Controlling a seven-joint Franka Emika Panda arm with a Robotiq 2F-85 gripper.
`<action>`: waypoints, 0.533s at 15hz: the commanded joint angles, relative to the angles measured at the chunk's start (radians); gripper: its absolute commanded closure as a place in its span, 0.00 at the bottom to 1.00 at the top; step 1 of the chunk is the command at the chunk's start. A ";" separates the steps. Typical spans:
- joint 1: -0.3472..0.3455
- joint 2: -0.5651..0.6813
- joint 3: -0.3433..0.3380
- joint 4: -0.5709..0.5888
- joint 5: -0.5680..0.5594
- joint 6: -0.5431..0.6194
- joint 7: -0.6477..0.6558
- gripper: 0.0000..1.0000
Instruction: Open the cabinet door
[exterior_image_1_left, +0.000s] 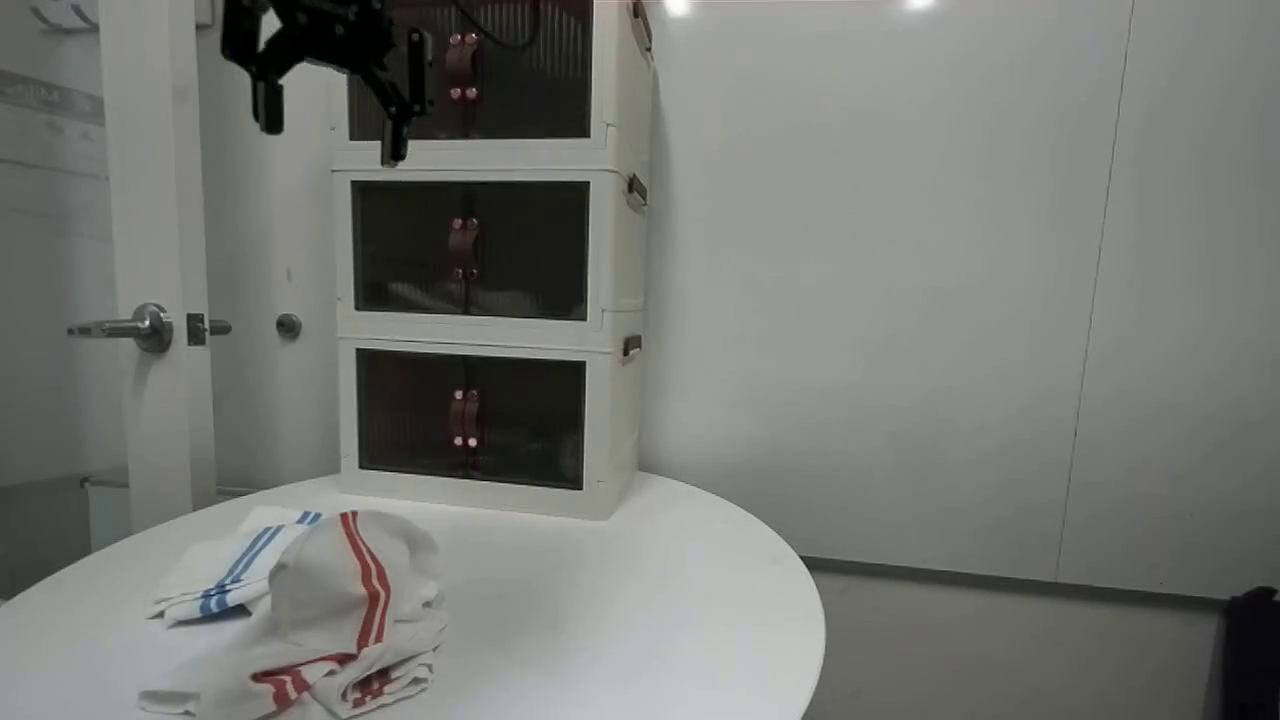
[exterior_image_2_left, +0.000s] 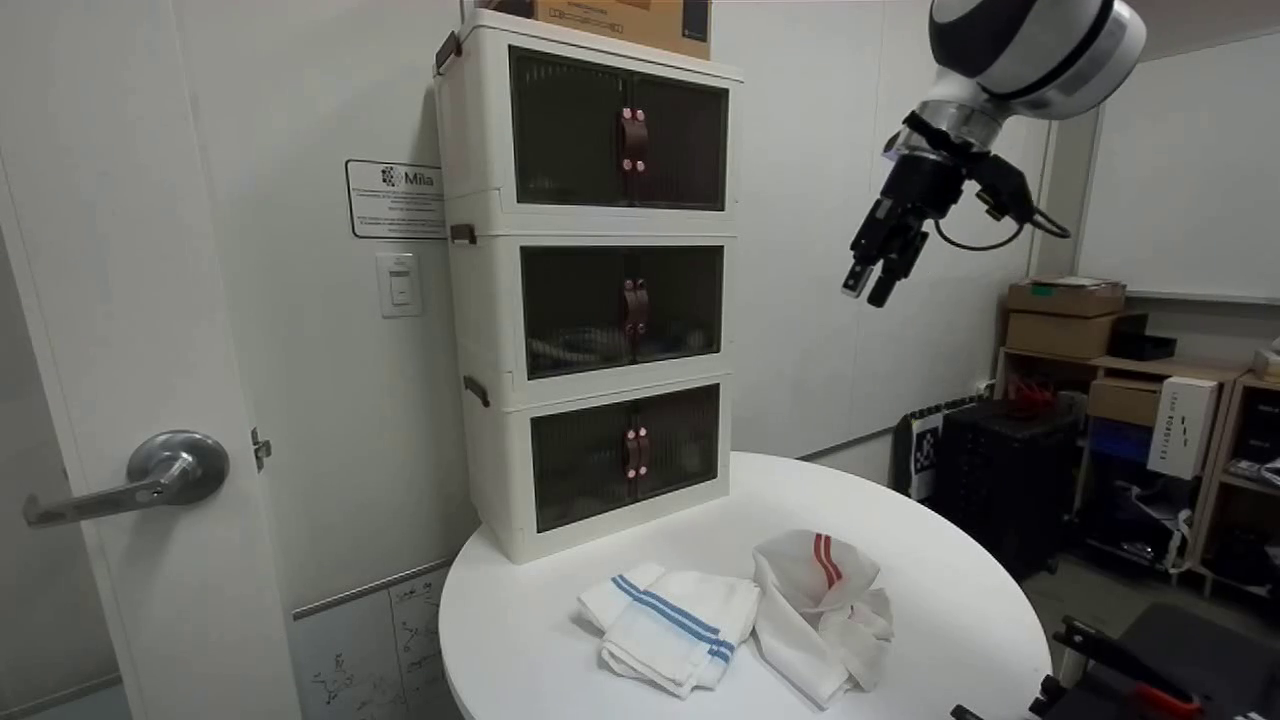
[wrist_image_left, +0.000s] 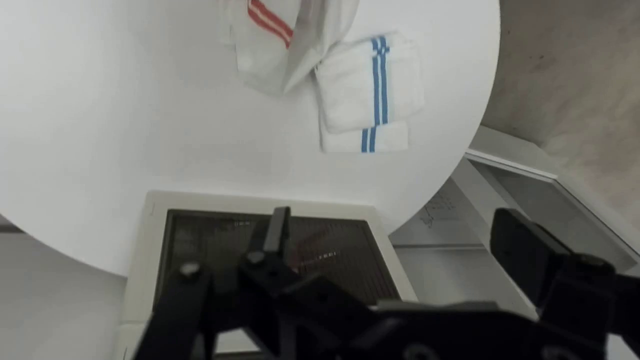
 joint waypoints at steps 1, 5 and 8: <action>0.073 0.160 -0.016 0.139 0.120 0.103 -0.083 0.00; 0.119 0.357 -0.014 0.305 0.263 0.131 -0.189 0.00; 0.100 0.481 0.016 0.423 0.431 0.093 -0.363 0.00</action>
